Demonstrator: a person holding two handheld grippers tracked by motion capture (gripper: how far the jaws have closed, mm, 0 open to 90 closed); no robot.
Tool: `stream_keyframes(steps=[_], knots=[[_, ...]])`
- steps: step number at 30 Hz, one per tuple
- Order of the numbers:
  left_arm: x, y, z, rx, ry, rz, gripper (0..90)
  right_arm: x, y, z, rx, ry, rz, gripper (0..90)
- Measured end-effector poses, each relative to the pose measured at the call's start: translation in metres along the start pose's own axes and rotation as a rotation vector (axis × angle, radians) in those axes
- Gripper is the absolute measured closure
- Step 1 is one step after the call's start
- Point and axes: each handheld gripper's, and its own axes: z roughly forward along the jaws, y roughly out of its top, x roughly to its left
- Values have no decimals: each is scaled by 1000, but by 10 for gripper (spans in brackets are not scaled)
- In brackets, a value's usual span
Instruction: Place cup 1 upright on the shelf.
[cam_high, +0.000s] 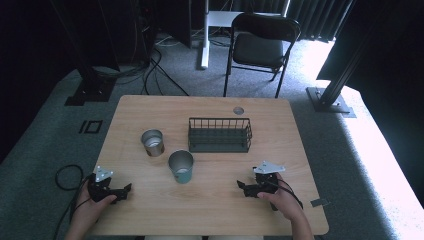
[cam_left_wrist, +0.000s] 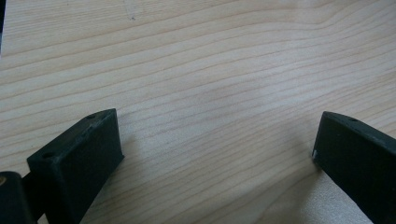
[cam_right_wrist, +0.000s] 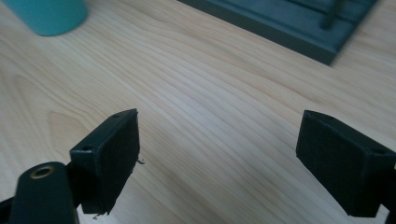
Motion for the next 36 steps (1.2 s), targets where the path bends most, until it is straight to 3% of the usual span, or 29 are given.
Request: stream_keyframes(steps=[7,11,29,36], knots=[[0,0,0,0,0,0,18,10,7,9,0,35,-13,132],[0,0,0,0,0,0,18,19,12,15,3,64,-52,132],[0,0,0,1,0,0,18,54,37,40,-27,152,-127,132],[0,0,0,1,0,0,18,66,44,49,-36,177,-139,132]])
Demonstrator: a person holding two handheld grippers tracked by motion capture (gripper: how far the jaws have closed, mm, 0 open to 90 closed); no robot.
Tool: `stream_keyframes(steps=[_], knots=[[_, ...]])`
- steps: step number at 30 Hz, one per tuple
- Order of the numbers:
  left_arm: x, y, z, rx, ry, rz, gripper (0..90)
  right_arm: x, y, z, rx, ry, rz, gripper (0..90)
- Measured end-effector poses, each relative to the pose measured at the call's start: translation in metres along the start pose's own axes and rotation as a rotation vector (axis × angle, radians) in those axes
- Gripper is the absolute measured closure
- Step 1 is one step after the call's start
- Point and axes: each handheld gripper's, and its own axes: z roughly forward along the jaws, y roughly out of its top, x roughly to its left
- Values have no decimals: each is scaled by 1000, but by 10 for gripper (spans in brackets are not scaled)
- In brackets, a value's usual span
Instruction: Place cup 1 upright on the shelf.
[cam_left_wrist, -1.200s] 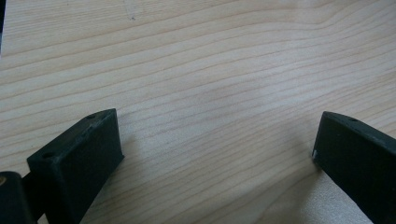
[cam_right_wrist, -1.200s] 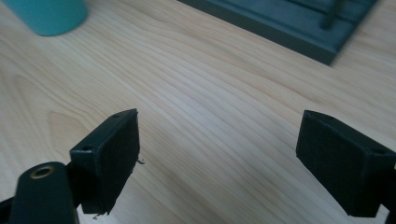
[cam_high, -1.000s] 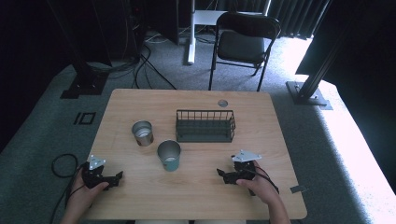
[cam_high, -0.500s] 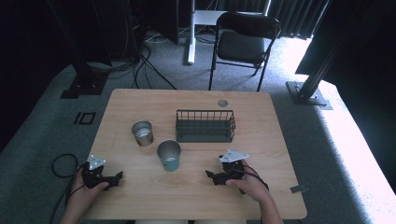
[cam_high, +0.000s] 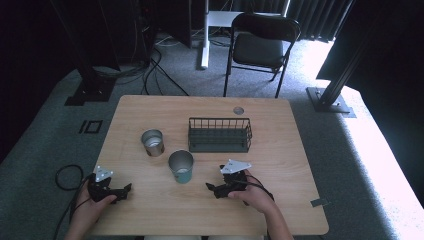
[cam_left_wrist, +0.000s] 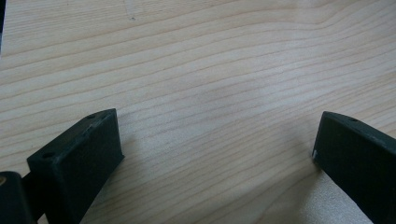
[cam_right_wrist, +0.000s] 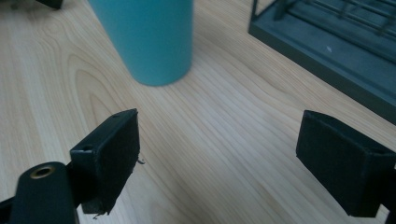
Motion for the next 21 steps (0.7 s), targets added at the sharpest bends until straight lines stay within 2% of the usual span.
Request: stream_keyframes(steps=[9,12,21], knots=[[0,0,0,0,0,0,18,10,11,18,-6,27,-22,133],[0,0,0,0,0,0,18,14,15,22,-20,54,-34,132],[0,0,0,0,0,0,18,22,26,31,-51,74,-41,133]])
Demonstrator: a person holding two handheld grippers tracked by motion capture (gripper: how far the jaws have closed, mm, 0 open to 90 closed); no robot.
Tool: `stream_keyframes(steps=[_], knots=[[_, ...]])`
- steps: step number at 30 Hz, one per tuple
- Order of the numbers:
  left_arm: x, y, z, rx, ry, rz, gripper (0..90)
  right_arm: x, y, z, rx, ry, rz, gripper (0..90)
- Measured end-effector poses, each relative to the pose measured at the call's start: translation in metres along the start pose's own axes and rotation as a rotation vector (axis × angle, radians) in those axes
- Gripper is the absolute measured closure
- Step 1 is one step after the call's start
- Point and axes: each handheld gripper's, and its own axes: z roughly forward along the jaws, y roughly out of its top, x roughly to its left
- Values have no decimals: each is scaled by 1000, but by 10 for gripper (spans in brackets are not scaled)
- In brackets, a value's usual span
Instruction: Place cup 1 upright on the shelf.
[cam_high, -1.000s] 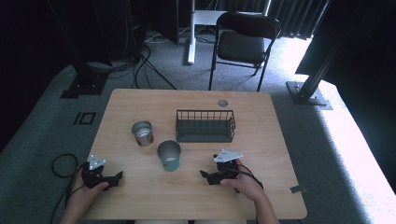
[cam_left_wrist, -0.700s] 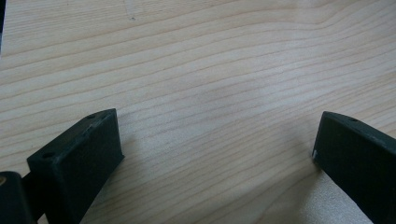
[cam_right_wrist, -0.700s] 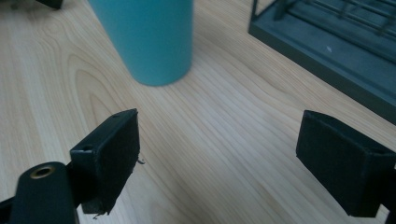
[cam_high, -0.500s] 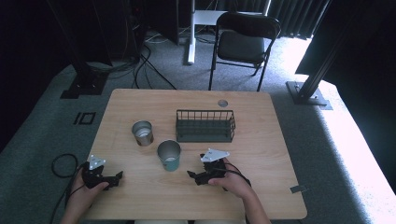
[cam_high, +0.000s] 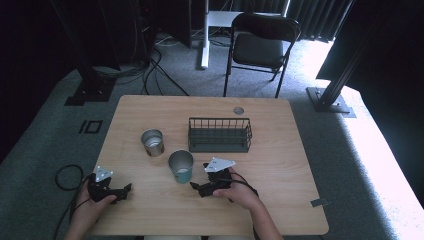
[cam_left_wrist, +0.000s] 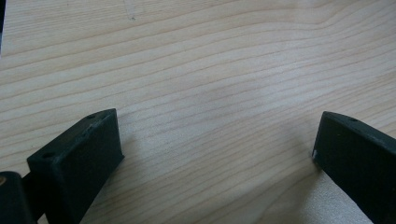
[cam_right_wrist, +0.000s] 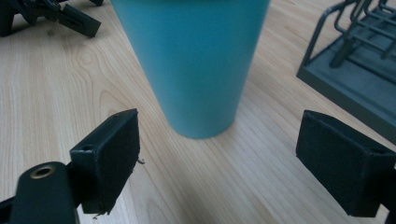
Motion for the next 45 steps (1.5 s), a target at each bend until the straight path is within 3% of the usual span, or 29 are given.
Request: stream_keyframes(steps=[13,29,45], knots=[[0,0,0,0,0,0,18,7,16,11,-50,37,-13,133],[0,0,0,0,0,0,18,10,30,24,-93,30,-38,139],[0,0,0,-1,0,-1,18,11,38,40,-130,36,-6,125]])
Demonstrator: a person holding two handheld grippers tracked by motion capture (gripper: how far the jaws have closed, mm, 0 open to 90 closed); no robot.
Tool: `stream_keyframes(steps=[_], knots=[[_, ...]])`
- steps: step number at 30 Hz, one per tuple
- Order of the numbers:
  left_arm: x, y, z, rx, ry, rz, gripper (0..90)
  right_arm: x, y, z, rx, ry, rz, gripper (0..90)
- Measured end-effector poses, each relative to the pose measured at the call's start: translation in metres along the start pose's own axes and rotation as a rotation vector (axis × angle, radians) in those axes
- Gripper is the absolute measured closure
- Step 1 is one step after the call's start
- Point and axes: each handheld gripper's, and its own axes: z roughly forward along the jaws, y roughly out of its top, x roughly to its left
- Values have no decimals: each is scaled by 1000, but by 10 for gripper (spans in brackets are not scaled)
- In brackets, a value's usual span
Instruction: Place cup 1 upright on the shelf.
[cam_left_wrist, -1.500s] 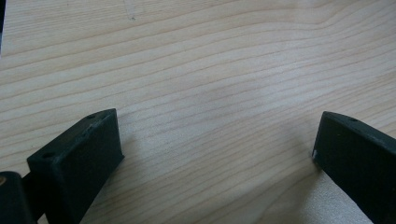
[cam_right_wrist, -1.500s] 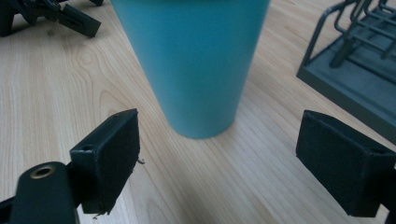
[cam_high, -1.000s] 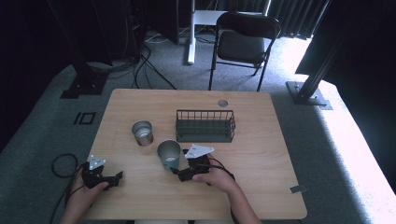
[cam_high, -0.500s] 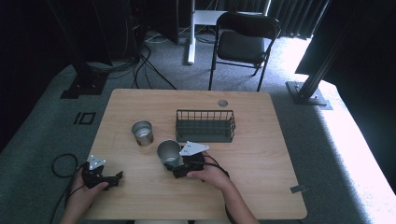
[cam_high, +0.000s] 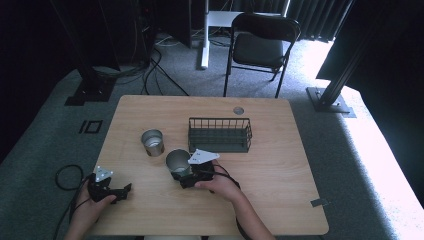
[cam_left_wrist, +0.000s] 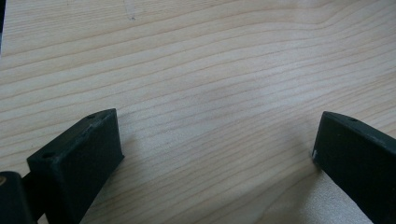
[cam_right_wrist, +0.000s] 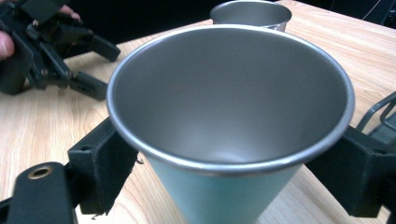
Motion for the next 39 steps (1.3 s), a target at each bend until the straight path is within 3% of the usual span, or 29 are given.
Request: stream_keyframes(steps=[7,11,21,23,27,39], knots=[[0,0,0,0,0,0,18,2,1,5,-21,-2,32,115],[0,0,0,1,0,0,18,2,4,6,-42,3,27,115],[0,0,0,2,0,1,18,7,8,7,-30,17,-3,130],[0,0,0,1,0,1,18,8,9,7,-34,7,16,130],[0,0,0,0,0,0,18,6,14,4,-41,6,36,130],[0,0,0,0,0,1,18,5,35,-9,-72,7,21,131]])
